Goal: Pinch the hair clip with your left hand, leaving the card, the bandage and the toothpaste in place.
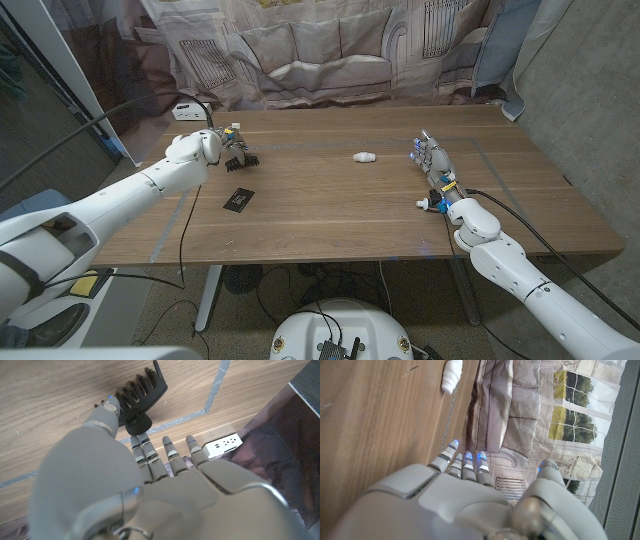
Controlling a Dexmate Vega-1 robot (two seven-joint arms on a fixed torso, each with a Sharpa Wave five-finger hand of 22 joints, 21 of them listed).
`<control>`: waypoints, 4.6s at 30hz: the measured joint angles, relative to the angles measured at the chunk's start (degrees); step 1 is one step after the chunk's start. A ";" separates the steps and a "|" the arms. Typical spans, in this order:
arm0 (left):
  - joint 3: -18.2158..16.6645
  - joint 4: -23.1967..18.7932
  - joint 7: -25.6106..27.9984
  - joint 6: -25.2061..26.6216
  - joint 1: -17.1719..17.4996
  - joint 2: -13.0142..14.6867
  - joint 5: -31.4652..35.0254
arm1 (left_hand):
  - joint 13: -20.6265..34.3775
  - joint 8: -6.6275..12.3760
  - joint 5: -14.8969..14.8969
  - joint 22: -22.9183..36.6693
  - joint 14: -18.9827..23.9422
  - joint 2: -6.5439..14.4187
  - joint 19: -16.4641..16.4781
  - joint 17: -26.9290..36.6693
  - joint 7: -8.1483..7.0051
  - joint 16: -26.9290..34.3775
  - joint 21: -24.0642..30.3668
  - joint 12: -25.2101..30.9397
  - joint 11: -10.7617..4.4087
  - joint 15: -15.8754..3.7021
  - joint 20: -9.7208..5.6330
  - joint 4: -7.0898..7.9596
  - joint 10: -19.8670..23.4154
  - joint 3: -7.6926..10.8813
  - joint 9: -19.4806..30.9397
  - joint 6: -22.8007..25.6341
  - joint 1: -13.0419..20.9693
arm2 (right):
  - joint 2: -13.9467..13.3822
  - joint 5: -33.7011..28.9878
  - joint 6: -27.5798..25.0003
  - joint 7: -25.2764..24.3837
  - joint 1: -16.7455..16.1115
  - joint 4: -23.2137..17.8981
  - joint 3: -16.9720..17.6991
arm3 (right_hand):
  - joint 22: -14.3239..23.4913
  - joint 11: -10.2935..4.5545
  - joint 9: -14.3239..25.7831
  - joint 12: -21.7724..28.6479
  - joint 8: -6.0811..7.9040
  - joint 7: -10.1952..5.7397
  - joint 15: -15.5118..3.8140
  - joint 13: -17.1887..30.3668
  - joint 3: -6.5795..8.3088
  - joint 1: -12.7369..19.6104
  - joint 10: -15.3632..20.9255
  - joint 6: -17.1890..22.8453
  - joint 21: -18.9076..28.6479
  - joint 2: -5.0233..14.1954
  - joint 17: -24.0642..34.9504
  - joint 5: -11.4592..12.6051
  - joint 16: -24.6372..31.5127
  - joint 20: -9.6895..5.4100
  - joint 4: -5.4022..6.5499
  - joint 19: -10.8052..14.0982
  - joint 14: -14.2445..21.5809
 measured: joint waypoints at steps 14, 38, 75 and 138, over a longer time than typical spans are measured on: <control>0.18 -0.49 -0.05 0.23 0.12 0.39 0.15 | 0.56 0.00 -0.22 0.00 1.18 0.07 0.75 0.00 -0.13 0.00 0.00 0.23 -0.11 0.04 0.07 0.00 2.13 0.00 0.29 2.54 0.67 | -0.36 0.01 -0.35 -0.27 -0.49 -0.72 0.01 | 0.00 0.00 0.00 0.00 0.00 0.00 0.00 0.00 0.00 0.00 0.00 0.00 0.00 0.00 0.00 0.00 0.00 0.20 0.00 -0.20 0.00; -0.88 -0.94 1.62 0.87 1.33 0.83 -1.29 | 1.13 0.00 -0.44 0.00 2.05 0.82 1.05 0.00 0.01 0.00 0.00 0.63 -0.19 0.00 0.38 0.00 3.28 0.00 0.29 3.47 1.42 | -0.50 0.02 -1.02 -0.58 -0.79 -1.35 -0.12 | 0.00 0.08 0.00 0.00 0.00 0.00 -0.01 0.00 0.00 0.00 0.49 0.00 0.00 0.00 0.00 0.00 0.00 0.19 0.00 -0.19 0.00; -2.93 -1.02 5.47 0.59 2.90 0.39 -5.30 | 2.77 2.67 -1.46 0.00 7.57 2.12 4.84 0.14 0.20 0.66 0.00 3.47 1.45 -0.20 0.08 0.23 12.50 -1.04 0.28 15.75 2.41 | -0.92 0.44 -1.65 0.17 -0.38 -1.03 -0.29 | 0.00 0.10 0.00 0.00 0.00 0.00 -0.01 0.00 0.00 0.00 0.51 0.00 0.00 0.00 0.00 0.00 0.00 0.40 0.00 -0.39 -0.01; -6.10 -10.73 8.32 3.95 5.61 3.27 -7.60 | 3.49 4.60 -1.76 0.00 17.41 1.63 8.53 0.41 1.66 2.14 0.00 5.98 3.01 -1.02 0.28 -0.33 20.99 -3.64 1.01 23.53 2.89 | -0.58 0.95 -0.10 0.76 -0.76 -0.35 0.26 | 0.00 0.10 0.00 0.00 0.00 0.00 0.30 0.00 -0.21 0.00 0.50 0.00 0.00 0.00 0.00 0.00 0.00 0.71 -0.21 -0.71 0.30</control>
